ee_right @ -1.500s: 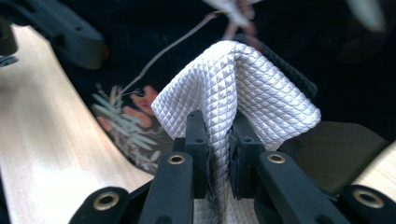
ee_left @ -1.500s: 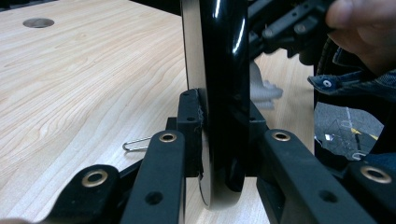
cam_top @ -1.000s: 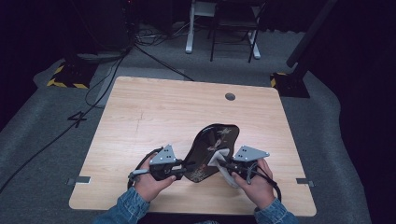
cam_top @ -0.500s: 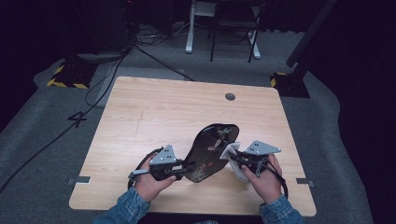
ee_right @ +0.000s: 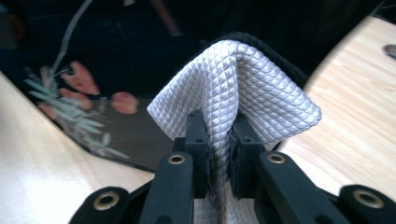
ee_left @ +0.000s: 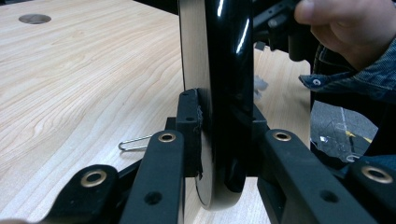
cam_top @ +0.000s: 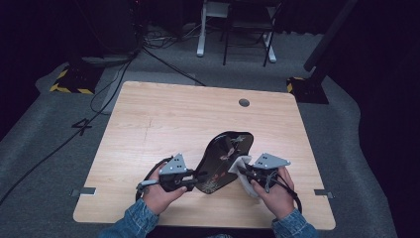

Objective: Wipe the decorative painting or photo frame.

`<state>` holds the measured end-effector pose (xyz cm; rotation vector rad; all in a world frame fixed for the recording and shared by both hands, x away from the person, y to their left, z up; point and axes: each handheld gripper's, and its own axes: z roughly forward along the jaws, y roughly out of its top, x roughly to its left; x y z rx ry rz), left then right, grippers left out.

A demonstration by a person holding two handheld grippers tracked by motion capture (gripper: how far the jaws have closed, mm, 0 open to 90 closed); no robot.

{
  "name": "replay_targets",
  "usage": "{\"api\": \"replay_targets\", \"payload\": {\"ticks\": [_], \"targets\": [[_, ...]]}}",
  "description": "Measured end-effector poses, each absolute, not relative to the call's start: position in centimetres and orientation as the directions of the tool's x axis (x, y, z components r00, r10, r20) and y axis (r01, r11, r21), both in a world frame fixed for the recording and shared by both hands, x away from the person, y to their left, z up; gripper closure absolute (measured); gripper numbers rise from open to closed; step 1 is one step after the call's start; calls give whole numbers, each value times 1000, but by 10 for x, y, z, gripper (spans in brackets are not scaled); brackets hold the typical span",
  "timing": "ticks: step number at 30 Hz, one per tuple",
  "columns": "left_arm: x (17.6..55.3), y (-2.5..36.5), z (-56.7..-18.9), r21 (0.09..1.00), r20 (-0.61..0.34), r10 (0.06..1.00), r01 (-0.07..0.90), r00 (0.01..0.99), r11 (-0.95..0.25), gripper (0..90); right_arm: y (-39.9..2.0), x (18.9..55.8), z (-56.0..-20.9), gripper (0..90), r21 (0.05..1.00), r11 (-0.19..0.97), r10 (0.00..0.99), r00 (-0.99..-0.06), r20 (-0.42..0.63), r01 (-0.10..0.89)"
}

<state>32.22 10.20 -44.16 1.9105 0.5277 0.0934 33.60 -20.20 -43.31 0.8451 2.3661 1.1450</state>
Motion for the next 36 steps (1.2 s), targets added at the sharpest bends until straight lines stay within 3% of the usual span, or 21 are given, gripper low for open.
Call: {"api": "replay_targets", "payload": {"ticks": [16,36], "targets": [[323,103,-442,897,-188,407,325,894,-299,775,-173,323,-445,806,774,554,554,-829,-68,307],[323,103,-442,898,-192,404,326,894,-295,765,-207,342,-441,811,786,487,661,-749,-47,380]]}}
